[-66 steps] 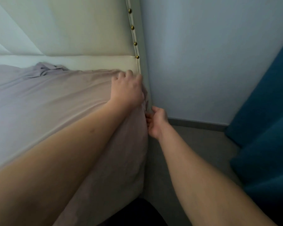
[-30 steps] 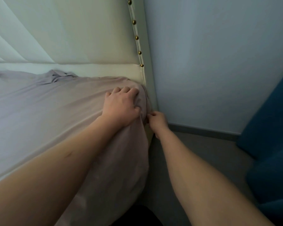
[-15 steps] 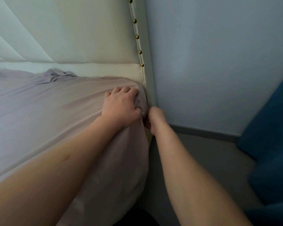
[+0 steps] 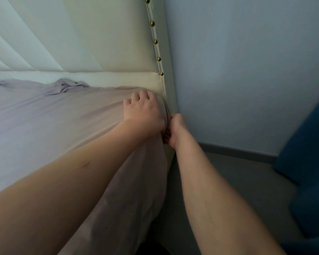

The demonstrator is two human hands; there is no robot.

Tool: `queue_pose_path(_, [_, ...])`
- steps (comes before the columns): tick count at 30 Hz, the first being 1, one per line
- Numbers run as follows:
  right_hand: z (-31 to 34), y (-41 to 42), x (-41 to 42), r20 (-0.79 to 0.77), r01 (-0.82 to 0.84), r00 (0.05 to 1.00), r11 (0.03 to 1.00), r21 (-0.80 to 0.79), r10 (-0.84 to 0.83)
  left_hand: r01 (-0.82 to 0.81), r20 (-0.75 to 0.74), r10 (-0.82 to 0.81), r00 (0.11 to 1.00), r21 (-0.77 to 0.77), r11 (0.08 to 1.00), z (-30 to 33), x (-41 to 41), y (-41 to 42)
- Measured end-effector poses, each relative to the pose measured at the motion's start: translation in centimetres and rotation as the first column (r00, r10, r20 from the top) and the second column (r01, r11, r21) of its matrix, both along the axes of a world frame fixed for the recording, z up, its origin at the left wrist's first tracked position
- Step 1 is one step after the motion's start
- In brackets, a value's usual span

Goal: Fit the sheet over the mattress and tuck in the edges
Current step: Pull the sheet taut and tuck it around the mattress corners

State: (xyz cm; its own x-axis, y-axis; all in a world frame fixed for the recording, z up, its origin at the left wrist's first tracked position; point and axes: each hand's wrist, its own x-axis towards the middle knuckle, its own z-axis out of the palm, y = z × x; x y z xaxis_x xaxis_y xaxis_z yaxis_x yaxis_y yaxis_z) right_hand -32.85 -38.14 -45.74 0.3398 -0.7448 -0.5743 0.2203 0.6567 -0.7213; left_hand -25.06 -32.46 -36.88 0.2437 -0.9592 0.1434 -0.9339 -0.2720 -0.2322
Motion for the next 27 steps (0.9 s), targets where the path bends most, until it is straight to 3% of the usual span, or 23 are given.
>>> queue_pose_path(4, [-0.5,-0.3,-0.3,-0.004,-0.002,1.0,0.997,0.076,0.002,-0.007,0.039,0.005,0.999,0.052,0.999,1.0,-0.8,-0.9])
queue_pose_path(7, [-2.1,-0.7,0.3,0.11,0.037,0.993,0.993,0.108,-0.049,0.082,0.101,-0.093,0.991,0.102,0.991,2.7,-1.3,-0.7])
queue_pose_path(11, [-4.0,-0.2,3.1,0.347,0.055,0.934,0.995,0.089,-0.083,0.153,0.117,-0.157,0.981,0.042,0.987,4.6,-0.1,-0.8])
queue_pose_path(15, [-4.2,-1.0,4.9,0.347,0.05,0.935,0.995,0.088,-0.078,0.186,0.042,-0.185,0.982,-0.025,0.982,3.3,1.0,-1.0])
queue_pose_path(18, [-3.6,-2.1,3.8,0.098,-0.195,0.977,0.98,0.043,0.19,0.181,-0.006,-0.183,0.983,-0.116,0.977,2.0,1.9,-0.9])
queue_pose_path(20, [-4.9,-4.5,3.3,-0.178,-0.36,0.921,0.932,-0.039,0.348,0.187,-0.02,-0.192,0.981,-0.143,0.972,1.3,2.0,-1.1])
queue_pose_path(22, [-11.1,-10.0,4.1,-0.567,-0.546,0.736,0.819,-0.175,0.369,0.18,-0.016,-0.184,0.983,-0.138,0.974,0.1,1.8,-1.0])
queue_pose_path(23, [-12.9,-11.3,4.1,-0.713,-0.637,0.598,0.757,-0.145,0.366,0.167,-0.019,-0.171,0.985,-0.146,0.975,-0.5,1.8,-1.0])
queue_pose_path(25, [-12.1,-8.8,2.1,-0.866,-0.761,0.393,0.638,-0.118,0.309,0.137,-0.039,-0.146,0.989,-0.171,0.976,-1.6,1.8,-0.9])
queue_pose_path(27, [-7.3,-2.7,-0.7,-0.885,-0.814,0.348,0.568,-0.122,0.309,0.129,-0.051,-0.139,0.989,-0.176,0.976,-2.0,1.8,-0.8])
